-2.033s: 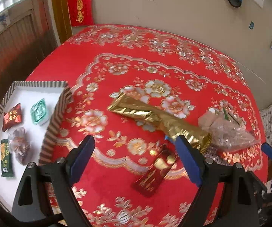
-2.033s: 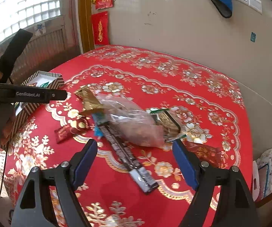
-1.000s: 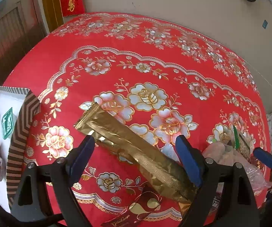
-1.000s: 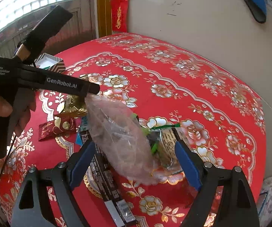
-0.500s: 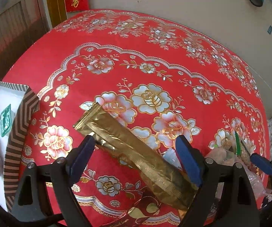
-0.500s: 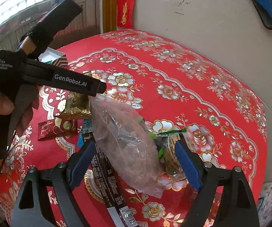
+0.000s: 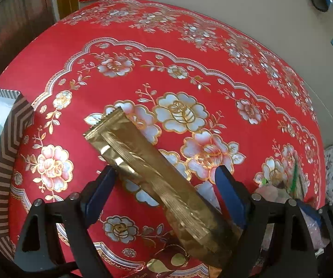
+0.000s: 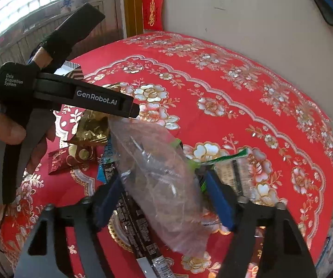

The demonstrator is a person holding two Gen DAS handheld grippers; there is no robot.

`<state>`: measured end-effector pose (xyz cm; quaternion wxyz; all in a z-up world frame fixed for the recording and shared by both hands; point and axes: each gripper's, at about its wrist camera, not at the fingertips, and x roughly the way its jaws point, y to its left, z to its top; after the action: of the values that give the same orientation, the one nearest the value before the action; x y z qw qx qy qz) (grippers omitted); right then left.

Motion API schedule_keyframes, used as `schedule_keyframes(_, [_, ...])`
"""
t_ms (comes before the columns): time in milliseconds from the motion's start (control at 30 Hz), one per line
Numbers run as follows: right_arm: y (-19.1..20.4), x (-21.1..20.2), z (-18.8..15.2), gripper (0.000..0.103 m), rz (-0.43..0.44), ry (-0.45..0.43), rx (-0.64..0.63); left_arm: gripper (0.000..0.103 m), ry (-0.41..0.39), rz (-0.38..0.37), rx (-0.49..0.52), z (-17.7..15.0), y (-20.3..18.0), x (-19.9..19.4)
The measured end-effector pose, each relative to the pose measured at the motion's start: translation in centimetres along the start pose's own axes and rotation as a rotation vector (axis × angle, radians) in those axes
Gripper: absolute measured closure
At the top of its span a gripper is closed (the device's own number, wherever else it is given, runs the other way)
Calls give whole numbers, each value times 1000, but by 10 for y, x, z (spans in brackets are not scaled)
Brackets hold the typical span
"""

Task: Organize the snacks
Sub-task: 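Grasp the gold-wrapped bar with the left tool while the right tool grasps the clear nut bag, then lift and carry the gold bar and clear nut bag over the white box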

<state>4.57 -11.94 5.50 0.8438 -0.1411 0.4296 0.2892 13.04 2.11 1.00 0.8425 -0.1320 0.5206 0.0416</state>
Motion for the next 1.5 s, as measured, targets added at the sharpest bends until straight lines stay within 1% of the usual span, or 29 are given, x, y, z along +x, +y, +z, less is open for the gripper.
schedule_keyframes(33, [0,0,-1,49,-6,2,2,16,-5,-3,5,-1,-1,-1])
schedule_keyframes(167, [2,-4,-6,53,-8,-16,19,16,6,-22,19,-3,-3,-3])
schedule_keyframes(267, [3,-5,-9,57,-2,-17,39,19,-3,-23,44,-4,-6,-5])
schedule_keyframes(333, [3,-6,-11,59,6,-21,57,28,-2,-33,63,-6,-9,-6])
schedule_keyframes(367, [3,-8,-12,60,11,-22,67,30,-1,-35,76,-7,-11,-6])
schedule_keyframes(433, [4,-10,-15,60,15,-25,84,38,-2,-42,93,-7,-13,-5])
schedule_keyframes(467, [4,-11,-17,61,18,-28,93,40,-2,-46,97,-8,-13,-4])
schedule_keyframes(500, [4,-12,-19,61,18,-33,104,46,-2,-51,101,-8,-13,-4])
schedule_keyframes(533, [4,-14,-21,61,21,-36,116,56,-3,-52,112,-9,-14,-5])
schedule_keyframes(567, [3,-16,-25,62,30,-35,136,60,-7,-49,118,-10,-14,-6])
schedule_keyframes(600, [3,-17,-27,63,32,-39,150,68,-15,-46,128,-10,-15,-8])
schedule_keyframes(633, [2,-19,-29,63,42,-49,165,72,-21,-46,139,-11,-15,-10])
schedule_keyframes(667, [0,-21,-32,64,52,-56,193,73,-24,-48,146,-12,-16,-11])
schedule_keyframes(733, [-3,-24,-36,65,62,-68,230,80,-35,-51,156,-14,-15,-16])
schedule_keyframes(867, [-7,-30,-45,67,118,-105,321,82,-68,-49,178,-16,-12,-26])
schedule_keyframes(1033, [-6,-36,-53,69,164,-155,396,82,-123,-53,195,-22,-7,-50])
schedule_keyframes(1100, [-6,-41,-55,69,185,-182,427,82,-130,-56,199,-25,-6,-58])
schedule_keyframes(1233, [-3,-48,-53,71,202,-217,450,82,-130,-66,211,-34,-5,-66])
schedule_keyframes(1300, [0,-49,-52,72,204,-222,455,82,-128,-67,219,-39,-5,-68])
schedule_keyframes(1400, [7,-46,-53,74,207,-205,447,82,-120,-68,233,-46,-6,-69])
schedule_keyframes(1500, [17,-40,-53,75,180,-173,417,82,-115,-67,249,-53,-7,-69])
